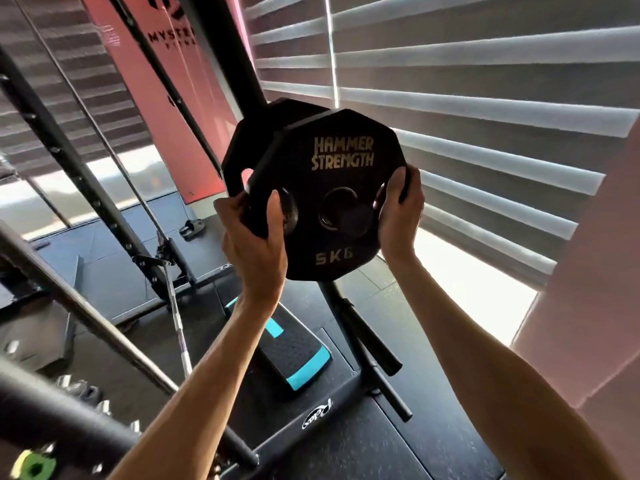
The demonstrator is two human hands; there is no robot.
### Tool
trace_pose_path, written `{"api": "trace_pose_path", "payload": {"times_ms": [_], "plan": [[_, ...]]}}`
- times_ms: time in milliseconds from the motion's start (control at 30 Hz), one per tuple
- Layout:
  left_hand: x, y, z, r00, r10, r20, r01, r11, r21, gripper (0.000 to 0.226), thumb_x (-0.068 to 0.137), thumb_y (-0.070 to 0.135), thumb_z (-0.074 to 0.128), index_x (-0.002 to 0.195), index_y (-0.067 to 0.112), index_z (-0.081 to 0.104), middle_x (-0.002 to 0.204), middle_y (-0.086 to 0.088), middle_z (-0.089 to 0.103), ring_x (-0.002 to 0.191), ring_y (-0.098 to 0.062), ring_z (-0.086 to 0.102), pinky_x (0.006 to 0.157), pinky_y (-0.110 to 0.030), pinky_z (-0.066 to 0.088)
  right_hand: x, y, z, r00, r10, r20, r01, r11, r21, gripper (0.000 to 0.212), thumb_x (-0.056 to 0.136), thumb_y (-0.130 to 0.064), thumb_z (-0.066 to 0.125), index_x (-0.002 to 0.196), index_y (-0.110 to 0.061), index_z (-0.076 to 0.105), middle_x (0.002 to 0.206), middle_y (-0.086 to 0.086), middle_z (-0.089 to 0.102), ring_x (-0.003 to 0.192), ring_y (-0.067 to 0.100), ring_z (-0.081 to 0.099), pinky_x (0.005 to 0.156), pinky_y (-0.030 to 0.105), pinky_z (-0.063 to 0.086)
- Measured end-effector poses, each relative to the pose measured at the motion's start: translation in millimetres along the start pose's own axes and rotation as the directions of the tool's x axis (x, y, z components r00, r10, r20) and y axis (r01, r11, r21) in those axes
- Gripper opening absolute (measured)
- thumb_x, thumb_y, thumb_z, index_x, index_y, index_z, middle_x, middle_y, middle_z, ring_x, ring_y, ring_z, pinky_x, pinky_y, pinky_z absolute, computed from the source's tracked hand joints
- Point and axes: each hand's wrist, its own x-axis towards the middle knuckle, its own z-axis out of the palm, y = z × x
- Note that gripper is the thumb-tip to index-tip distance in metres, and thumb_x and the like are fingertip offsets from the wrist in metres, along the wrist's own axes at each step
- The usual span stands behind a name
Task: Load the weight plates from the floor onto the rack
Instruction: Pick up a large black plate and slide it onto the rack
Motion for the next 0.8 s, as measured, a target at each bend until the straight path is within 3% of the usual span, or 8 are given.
{"api": "trace_pose_path", "payload": {"times_ms": [100, 167, 233, 300, 400, 667, 733, 800], "plan": [[14, -18, 10, 1.0, 0.026, -0.002, -0.026, 0.998, 0.054, 0.045, 0.097, 0.04, 0.057, 0.107, -0.003, 0.047, 0.095, -0.012, 0.07, 0.083, -0.02, 0.069, 0.073, -0.032, 0.06, 6, 11, 25, 0.999, 0.039, 0.021, -0.039, 0.999, -0.017, 0.034, 0.106, -0.029, 0.036, 0.116, -0.004, 0.057, 0.093, -0.004, 0.059, 0.082, -0.004, 0.054, 0.073, 0.016, 0.045], [20, -33, 16, 0.997, 0.073, -0.037, -0.066, 0.984, 0.167, 0.055, 0.097, 0.048, 0.05, 0.112, -0.004, 0.051, 0.107, -0.017, 0.062, 0.101, -0.029, 0.061, 0.089, -0.047, 0.051, 11, 22, 39, 0.998, 0.064, 0.03, -0.063, 0.998, -0.021, 0.039, 0.105, -0.032, 0.034, 0.128, -0.008, 0.054, 0.116, 0.004, 0.058, 0.103, 0.004, 0.052, 0.087, 0.016, 0.045], [25, -45, 20, 0.992, 0.107, -0.074, -0.086, 0.966, 0.245, 0.061, 0.097, 0.048, 0.049, 0.124, -0.007, 0.051, 0.126, -0.021, 0.054, 0.124, -0.028, 0.048, 0.109, -0.046, 0.037, 16, 29, 50, 0.995, 0.072, 0.066, -0.072, 0.997, 0.006, 0.047, 0.105, -0.04, 0.032, 0.139, -0.011, 0.048, 0.133, 0.005, 0.056, 0.12, 0.011, 0.051, 0.099, 0.019, 0.045], [31, -52, 22, 0.988, 0.137, -0.068, -0.116, 0.961, 0.25, 0.066, 0.097, 0.045, 0.049, 0.139, -0.006, 0.041, 0.146, -0.022, 0.04, 0.14, -0.02, 0.032, 0.118, -0.04, 0.025, 21, 32, 60, 0.989, 0.087, 0.116, -0.089, 0.996, 0.014, 0.051, 0.104, -0.045, 0.031, 0.146, -0.017, 0.04, 0.144, 0.001, 0.051, 0.131, 0.014, 0.049, 0.106, 0.033, 0.046], [41, -64, 24, 0.994, 0.112, -0.017, -0.103, 0.956, 0.275, 0.076, 0.098, 0.047, 0.042, 0.152, -0.002, 0.021, 0.16, -0.021, 0.022, 0.15, -0.027, 0.02, 0.121, -0.051, 0.018, 27, 31, 74, 0.977, 0.117, 0.176, -0.121, 0.993, 0.009, 0.051, 0.105, -0.048, 0.031, 0.152, -0.026, 0.031, 0.153, -0.006, 0.042, 0.14, 0.013, 0.04, 0.112, 0.041, 0.041], [42, -73, 26, 1.0, 0.013, 0.012, -0.016, 0.976, 0.218, 0.072, 0.099, 0.05, 0.038, 0.152, 0.003, 0.026, 0.154, -0.014, 0.035, 0.143, -0.025, 0.035, 0.117, -0.047, 0.03, 24, 27, 75, 0.93, 0.224, 0.293, -0.216, 0.975, -0.06, 0.06, 0.104, -0.05, 0.028, 0.157, -0.026, 0.012, 0.162, -0.006, 0.019, 0.149, 0.015, 0.023, 0.119, 0.032, 0.027], [35, -82, 21, 0.999, -0.04, -0.002, 0.04, 0.986, 0.16, 0.064, 0.102, 0.048, 0.036, 0.15, 0.007, 0.029, 0.146, -0.012, 0.042, 0.134, -0.026, 0.045, 0.107, -0.049, 0.04, 0, 36, 72, 0.903, 0.328, 0.277, -0.353, 0.934, 0.047, 0.057, 0.104, -0.04, 0.041, 0.154, -0.02, 0.022, 0.146, -0.008, 0.039, 0.134, 0.012, 0.042, 0.111, 0.03, 0.038], [17, -91, 10, 0.994, -0.109, -0.018, 0.11, 0.99, 0.087, 0.055, 0.104, 0.044, 0.035, 0.147, 0.01, 0.032, 0.135, -0.008, 0.049, 0.124, -0.02, 0.052, 0.101, -0.046, 0.045, -36, 47, 71, 0.885, 0.42, 0.2, -0.441, 0.895, 0.073, 0.045, 0.098, -0.026, 0.048, 0.135, -0.001, 0.047, 0.116, 0.01, 0.062, 0.103, 0.022, 0.06, 0.087, 0.031, 0.048]]}}
